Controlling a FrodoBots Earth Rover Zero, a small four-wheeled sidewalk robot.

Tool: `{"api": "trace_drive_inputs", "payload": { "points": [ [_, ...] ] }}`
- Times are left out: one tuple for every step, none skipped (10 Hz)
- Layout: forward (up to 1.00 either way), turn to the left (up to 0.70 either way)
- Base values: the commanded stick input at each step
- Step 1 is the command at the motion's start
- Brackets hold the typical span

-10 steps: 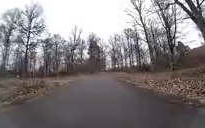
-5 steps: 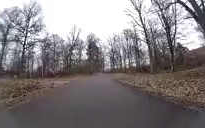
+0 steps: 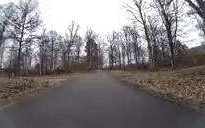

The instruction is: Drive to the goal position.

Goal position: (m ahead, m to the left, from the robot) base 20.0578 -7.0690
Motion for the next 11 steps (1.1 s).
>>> {"api": "trace_drive_inputs", "payload": {
  "points": [
    [1.0, 0.4],
    [1.0, 0.4],
    [1.0, 0.4],
    [1.0, 0.4],
    [1.0, 0.4],
    [1.0, 0.4],
    [1.0, 0.4],
    [1.0, 0.4],
    [1.0, 0.4],
    [1.0, 0.39],
    [1.0, 0.17]
  ]
}}
